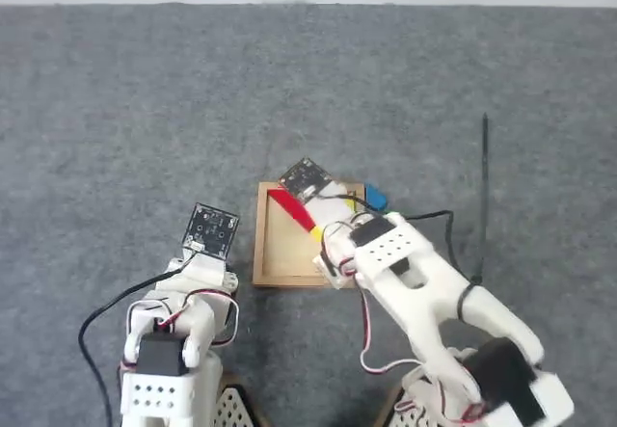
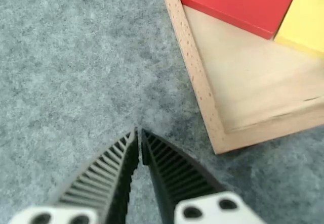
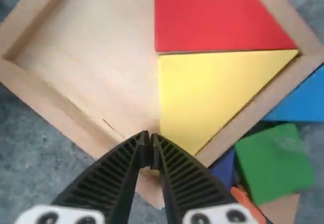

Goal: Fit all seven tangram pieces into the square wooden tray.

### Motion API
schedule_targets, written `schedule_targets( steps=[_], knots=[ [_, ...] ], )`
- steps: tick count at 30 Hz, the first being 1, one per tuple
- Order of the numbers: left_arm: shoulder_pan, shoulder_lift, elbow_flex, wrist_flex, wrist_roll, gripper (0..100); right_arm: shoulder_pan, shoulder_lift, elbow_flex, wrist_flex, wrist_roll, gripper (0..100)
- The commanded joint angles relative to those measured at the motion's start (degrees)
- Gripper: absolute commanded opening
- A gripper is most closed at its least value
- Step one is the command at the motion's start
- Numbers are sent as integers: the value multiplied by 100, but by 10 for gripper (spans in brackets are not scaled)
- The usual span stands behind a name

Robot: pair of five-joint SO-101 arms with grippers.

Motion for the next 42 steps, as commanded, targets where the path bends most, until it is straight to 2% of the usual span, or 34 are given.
schedule_targets(
  steps=[1, 5, 9, 14, 18, 26, 31, 37, 42],
  knots=[
    [-26, -141, -66, 35, 44, 13, 453, -884, -316, 338, -35, 12],
    [-26, -141, -66, 35, 44, 13, 1095, -1270, -352, 954, -158, 23],
    [-26, -141, -66, 35, 44, 13, 1692, -1138, -387, 1508, -149, 106],
    [-26, -141, -66, 35, 44, 13, 1815, -866, -343, 1807, 475, 168],
    [-26, -141, -66, 35, 44, 13, 1859, -576, -343, 1771, 554, 188],
    [-26, -141, -66, 35, 44, 13, 1886, 251, -378, 1578, 571, 184],
    [-26, -141, -66, 35, 44, 13, 2369, 356, -466, 1367, 571, 182],
    [-26, -141, -66, 35, 44, 13, 2870, 374, -756, 1358, 571, 88],
    [-26, -141, -66, 35, 44, 13, 2853, 338, -774, 1358, 571, 77]
  ],
)
